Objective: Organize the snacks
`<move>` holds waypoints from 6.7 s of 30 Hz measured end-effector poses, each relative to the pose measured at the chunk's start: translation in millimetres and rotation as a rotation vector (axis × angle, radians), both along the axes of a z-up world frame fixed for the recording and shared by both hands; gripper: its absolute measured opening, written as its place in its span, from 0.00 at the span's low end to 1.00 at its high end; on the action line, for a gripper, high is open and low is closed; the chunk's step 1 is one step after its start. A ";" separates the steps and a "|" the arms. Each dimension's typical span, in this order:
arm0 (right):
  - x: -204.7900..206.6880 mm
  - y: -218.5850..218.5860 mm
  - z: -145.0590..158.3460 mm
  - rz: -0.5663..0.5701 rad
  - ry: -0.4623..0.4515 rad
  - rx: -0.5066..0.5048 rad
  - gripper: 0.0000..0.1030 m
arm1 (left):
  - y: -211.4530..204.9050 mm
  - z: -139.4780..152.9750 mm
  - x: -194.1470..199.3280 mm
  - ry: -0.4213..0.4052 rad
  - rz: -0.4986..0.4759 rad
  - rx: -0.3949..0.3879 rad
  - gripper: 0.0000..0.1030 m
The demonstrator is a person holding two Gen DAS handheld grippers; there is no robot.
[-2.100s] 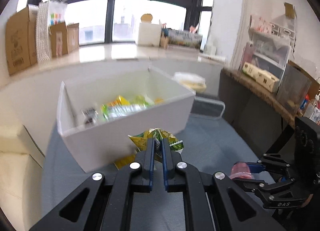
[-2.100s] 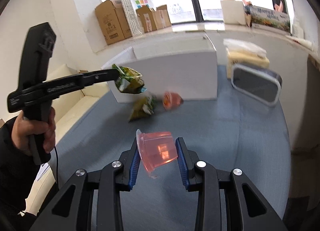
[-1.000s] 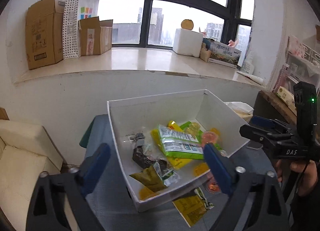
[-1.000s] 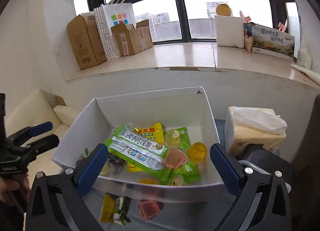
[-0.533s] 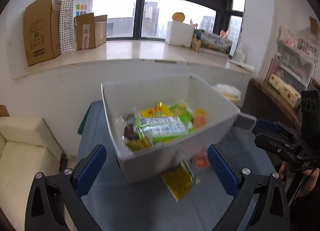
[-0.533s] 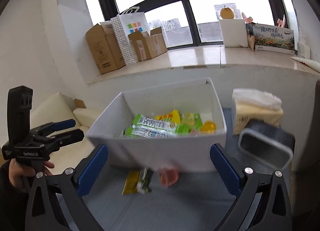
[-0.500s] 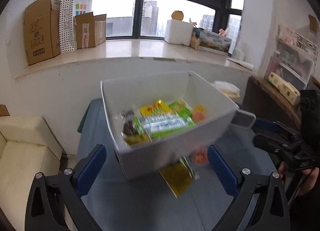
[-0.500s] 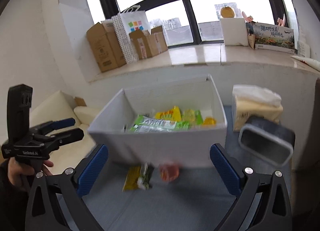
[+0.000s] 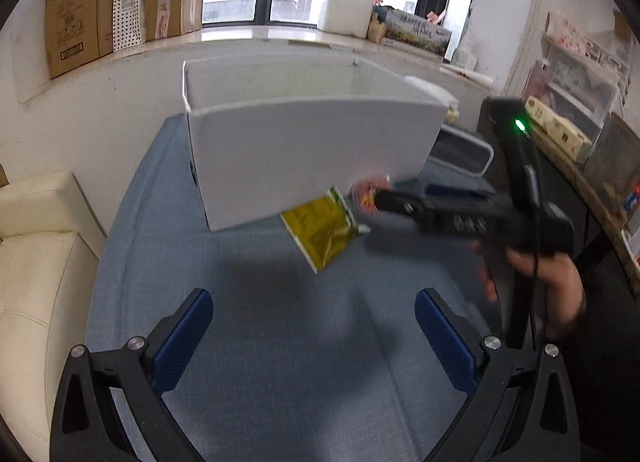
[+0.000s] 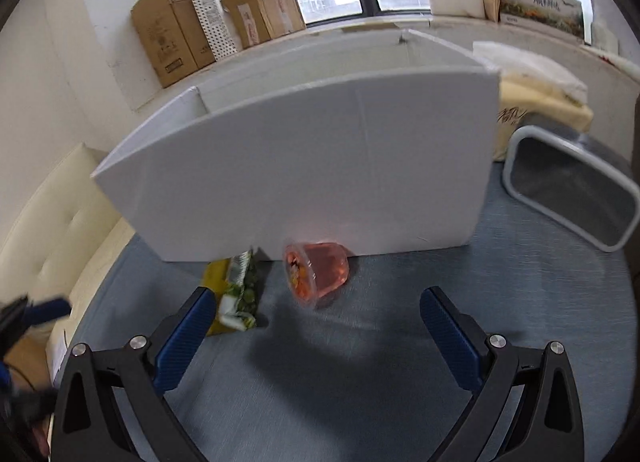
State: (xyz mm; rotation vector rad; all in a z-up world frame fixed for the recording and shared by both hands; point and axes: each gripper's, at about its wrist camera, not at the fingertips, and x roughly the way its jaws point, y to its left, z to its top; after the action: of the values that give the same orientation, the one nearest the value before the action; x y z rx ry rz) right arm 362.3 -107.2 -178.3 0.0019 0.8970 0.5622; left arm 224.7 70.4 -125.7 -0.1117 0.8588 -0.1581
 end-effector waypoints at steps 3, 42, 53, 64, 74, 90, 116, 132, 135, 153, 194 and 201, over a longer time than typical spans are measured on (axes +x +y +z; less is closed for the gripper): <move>11.8 4.7 -8.6 0.013 0.016 0.002 0.99 | 3.7 -7.6 1.3 0.021 0.012 0.003 1.00; -104.3 -115.7 62.4 0.000 -0.095 0.062 0.35 | -36.9 -56.0 125.2 0.121 0.127 0.053 0.99; -110.6 -118.4 54.9 -0.010 -0.069 0.092 0.35 | -22.1 -39.5 101.3 0.036 0.105 0.021 0.48; -73.0 -76.6 99.3 0.030 -0.157 0.145 0.35 | -1.2 80.0 75.9 -0.213 0.062 0.002 0.48; 37.9 -1.4 129.8 0.040 -0.233 0.094 0.35 | 31.5 73.0 166.7 -0.168 0.092 -0.001 0.48; 59.0 -8.7 103.3 -0.118 -0.213 0.028 1.00 | 47.8 63.6 159.4 -0.184 0.167 0.069 1.00; -170.4 -55.3 150.6 0.004 -0.254 0.076 1.00 | -6.3 105.6 -69.9 -0.201 0.133 0.092 1.00; -236.4 -79.5 155.1 -0.003 -0.293 0.067 1.00 | -20.0 121.0 -138.7 -0.220 0.122 0.072 1.00; -237.1 -82.2 157.6 -0.007 -0.298 0.074 1.00 | -22.6 121.9 -138.8 -0.222 0.116 0.079 1.00; -241.7 -83.8 159.5 0.003 -0.306 0.065 1.00 | -28.7 120.2 -136.2 -0.214 0.095 0.079 1.00; -246.2 -80.4 160.0 0.015 -0.305 0.063 1.00 | -29.9 117.2 -135.3 -0.199 0.086 0.076 1.00; -246.3 -80.2 159.3 0.020 -0.305 0.064 1.00 | -28.5 117.3 -134.8 -0.198 0.084 0.077 1.00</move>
State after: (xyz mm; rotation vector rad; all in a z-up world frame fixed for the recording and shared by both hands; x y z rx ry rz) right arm 116.0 -187.4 -19.0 -0.0341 0.5831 0.5915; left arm 89.9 41.9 -8.3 -0.0588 0.6610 -0.0558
